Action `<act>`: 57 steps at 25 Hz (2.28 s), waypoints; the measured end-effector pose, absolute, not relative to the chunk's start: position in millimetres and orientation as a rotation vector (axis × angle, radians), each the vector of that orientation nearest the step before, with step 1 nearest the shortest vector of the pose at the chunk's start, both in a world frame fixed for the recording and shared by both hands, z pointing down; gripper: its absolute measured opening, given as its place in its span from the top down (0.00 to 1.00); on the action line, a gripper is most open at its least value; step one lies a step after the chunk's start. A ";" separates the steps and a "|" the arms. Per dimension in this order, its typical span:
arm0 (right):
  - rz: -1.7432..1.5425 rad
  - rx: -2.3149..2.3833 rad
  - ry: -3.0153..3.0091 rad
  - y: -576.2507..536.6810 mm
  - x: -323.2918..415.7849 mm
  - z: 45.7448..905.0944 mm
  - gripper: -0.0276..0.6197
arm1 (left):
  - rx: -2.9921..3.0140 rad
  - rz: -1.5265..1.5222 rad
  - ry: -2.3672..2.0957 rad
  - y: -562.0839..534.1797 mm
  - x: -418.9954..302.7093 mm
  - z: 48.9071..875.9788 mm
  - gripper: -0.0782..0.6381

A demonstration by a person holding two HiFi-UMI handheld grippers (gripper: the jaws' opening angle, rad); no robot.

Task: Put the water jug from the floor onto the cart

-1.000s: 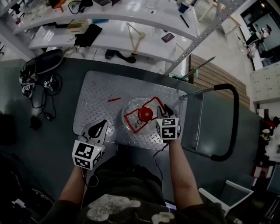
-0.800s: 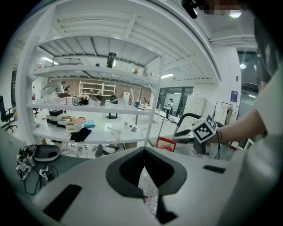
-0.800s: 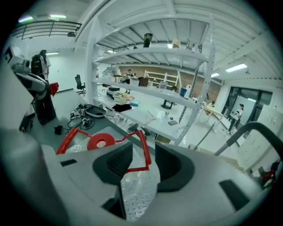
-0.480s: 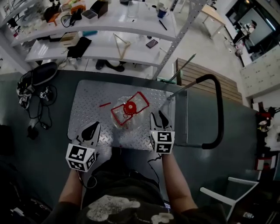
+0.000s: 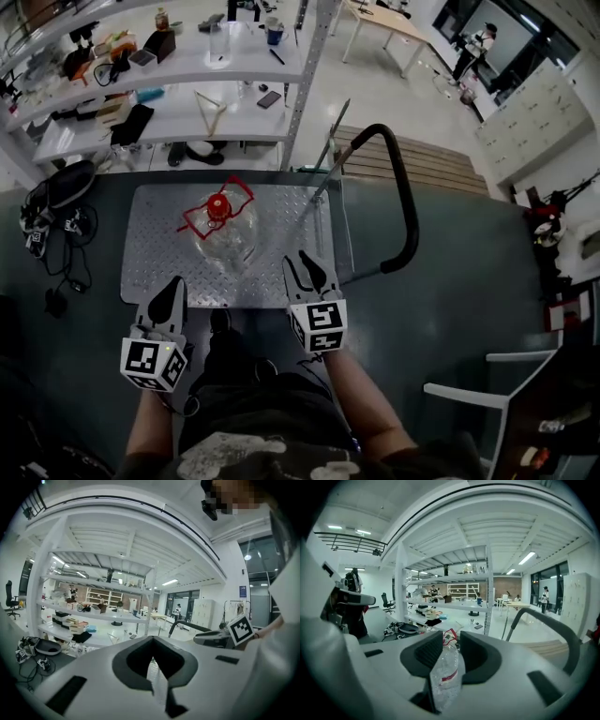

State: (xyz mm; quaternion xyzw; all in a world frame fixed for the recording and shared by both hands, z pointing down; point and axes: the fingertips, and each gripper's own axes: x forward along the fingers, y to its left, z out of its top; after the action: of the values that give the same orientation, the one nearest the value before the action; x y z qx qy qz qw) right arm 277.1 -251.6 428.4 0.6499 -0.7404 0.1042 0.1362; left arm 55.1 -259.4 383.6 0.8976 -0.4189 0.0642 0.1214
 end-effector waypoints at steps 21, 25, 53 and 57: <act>0.541 1.985 -2.096 -92.5 249.0 442.6 0.97 | 2.696 0.205 -1.082 -117.4 55.6 358.7 0.88; 0.453 1.962 -2.147 -68.3 202.5 426.5 0.97 | 2.681 0.201 -1.081 -81.8 10.0 364.8 0.88; 0.366 1.880 -2.068 110.0 79.3 423.0 0.97 | 2.645 0.191 -1.047 72.6 -126.8 395.6 0.88; 0.348 1.862 -2.092 120.9 83.4 422.4 0.97 | 2.644 0.186 -1.087 85.8 -124.6 392.8 0.88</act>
State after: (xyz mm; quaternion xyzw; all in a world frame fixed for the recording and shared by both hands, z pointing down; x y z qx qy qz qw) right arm 83.4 120.9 422.4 0.6513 -0.7319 0.1217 0.1591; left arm -124.6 85.8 392.8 0.9142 -0.3757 0.0642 0.1379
